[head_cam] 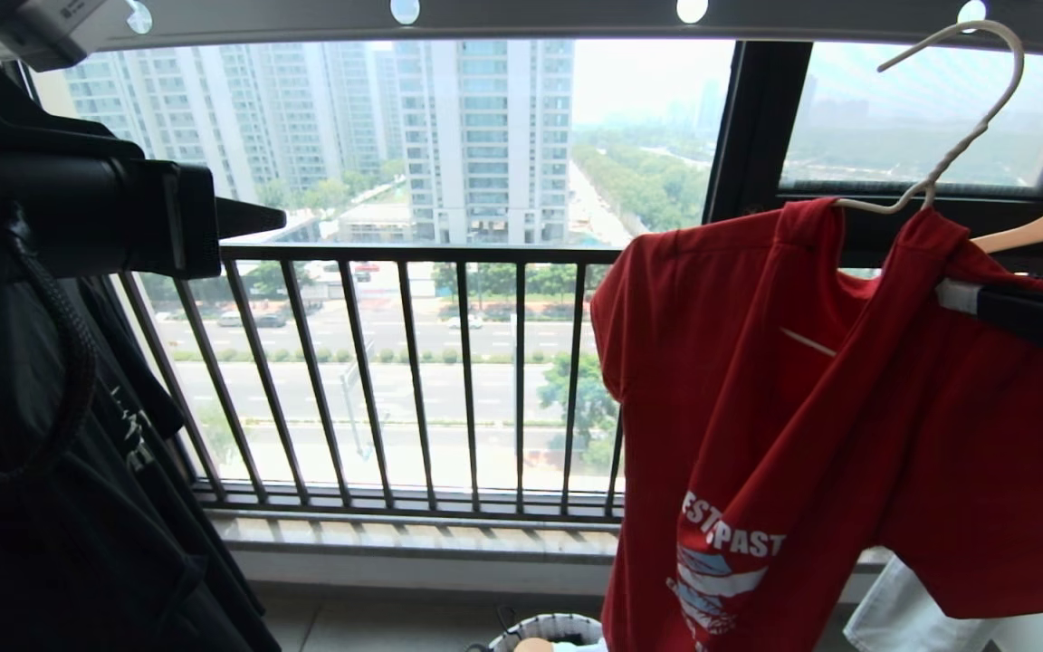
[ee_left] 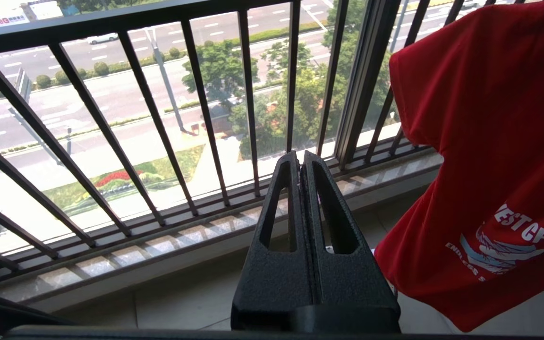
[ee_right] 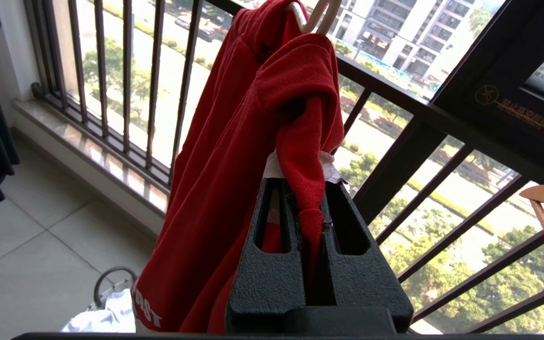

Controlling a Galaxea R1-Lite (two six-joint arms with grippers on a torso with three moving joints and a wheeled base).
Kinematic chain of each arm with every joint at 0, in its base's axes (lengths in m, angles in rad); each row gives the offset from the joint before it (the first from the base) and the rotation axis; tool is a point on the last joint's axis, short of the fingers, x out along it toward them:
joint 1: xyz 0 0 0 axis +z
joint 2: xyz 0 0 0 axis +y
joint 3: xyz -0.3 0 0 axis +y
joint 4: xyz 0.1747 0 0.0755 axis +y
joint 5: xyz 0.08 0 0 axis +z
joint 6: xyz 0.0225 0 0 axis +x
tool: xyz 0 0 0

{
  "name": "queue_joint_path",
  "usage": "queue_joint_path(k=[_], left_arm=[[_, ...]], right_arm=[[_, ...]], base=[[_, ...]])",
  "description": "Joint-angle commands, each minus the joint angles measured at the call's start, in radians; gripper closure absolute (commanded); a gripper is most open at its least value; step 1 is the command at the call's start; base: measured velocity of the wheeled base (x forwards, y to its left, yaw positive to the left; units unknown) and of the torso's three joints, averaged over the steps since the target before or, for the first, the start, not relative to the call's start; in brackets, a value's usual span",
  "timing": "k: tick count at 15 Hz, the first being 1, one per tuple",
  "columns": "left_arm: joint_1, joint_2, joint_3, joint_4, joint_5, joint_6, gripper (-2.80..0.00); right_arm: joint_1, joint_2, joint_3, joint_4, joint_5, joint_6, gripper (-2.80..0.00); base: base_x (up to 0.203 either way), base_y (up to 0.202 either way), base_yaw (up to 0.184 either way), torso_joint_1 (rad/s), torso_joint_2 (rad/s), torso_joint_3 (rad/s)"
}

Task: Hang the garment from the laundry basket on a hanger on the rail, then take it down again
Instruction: Hang the clothes rack on the clothesline

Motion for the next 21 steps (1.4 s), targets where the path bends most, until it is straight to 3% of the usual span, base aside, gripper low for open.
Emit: queue_joint_path(k=[1,12,18,21], left_arm=[[0.002,0.000,0.000,0.001,0.000,0.001,0.00],[0.002,0.000,0.000,0.001,0.000,0.001,0.00],[0.002,-0.015,0.001,0.001,0.000,0.001,0.00],[0.002,-0.015,0.003,0.001,0.000,0.001,0.00]], right_arm=[[0.000,-0.009,-0.002,-0.003,0.002,0.000,0.00],[0.017,-0.024,0.000,0.001,0.005,-0.001,0.00],[0.224,-0.016,0.000,-0.001,-0.005,0.002,0.00],[0.317,0.042,-0.017,-0.008,-0.053,0.009,0.00]], base=[[0.000,0.000,0.000,0.000,0.00,0.000],[0.000,0.000,0.000,0.000,0.00,0.000],[0.000,0.000,0.000,0.000,0.00,0.000],[0.000,0.000,0.000,0.000,0.00,0.000]])
